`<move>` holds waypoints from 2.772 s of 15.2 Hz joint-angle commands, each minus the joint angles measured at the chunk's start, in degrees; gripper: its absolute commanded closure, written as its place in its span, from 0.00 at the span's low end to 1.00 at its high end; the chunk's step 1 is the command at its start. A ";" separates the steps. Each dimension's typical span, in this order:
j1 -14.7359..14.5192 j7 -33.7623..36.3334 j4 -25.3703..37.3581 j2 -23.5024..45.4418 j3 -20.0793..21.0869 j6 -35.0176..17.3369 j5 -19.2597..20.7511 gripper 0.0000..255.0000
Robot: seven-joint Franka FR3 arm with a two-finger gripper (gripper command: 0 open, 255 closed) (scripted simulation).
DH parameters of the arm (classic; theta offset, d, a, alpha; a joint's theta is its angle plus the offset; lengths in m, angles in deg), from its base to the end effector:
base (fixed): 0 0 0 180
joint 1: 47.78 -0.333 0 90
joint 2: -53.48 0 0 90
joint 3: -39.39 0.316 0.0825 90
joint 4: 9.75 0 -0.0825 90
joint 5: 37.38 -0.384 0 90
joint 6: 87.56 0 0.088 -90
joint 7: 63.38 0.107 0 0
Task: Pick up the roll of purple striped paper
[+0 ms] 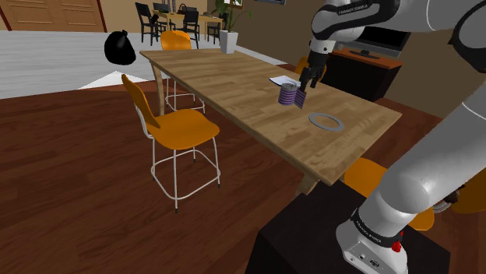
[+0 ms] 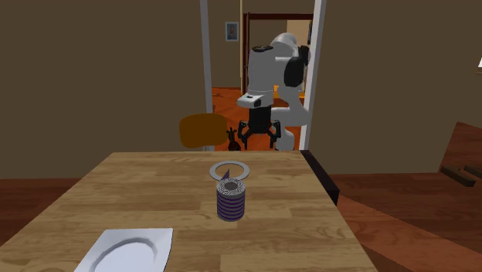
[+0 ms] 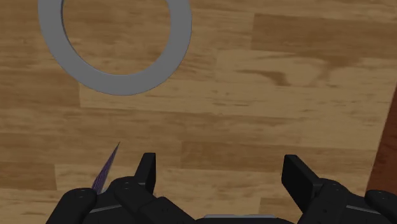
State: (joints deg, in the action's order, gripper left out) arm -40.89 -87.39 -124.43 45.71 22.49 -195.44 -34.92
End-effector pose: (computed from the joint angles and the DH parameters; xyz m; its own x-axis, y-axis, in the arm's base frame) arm 0.4734 -0.2186 0.5158 0.9998 0.0192 0.0097 0.0191 -0.9998 0.0062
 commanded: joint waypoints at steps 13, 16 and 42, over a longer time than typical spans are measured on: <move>6.21 -10.90 24.67 26.82 -3.66 -3.38 -7.99 0.00; 6.19 -10.99 22.89 27.22 -3.55 -5.52 -8.17 0.00; 6.32 -10.79 27.58 26.45 -3.76 -0.13 -7.79 1.00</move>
State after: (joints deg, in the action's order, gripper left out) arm -34.56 -98.23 -97.42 72.39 18.77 -196.31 -42.80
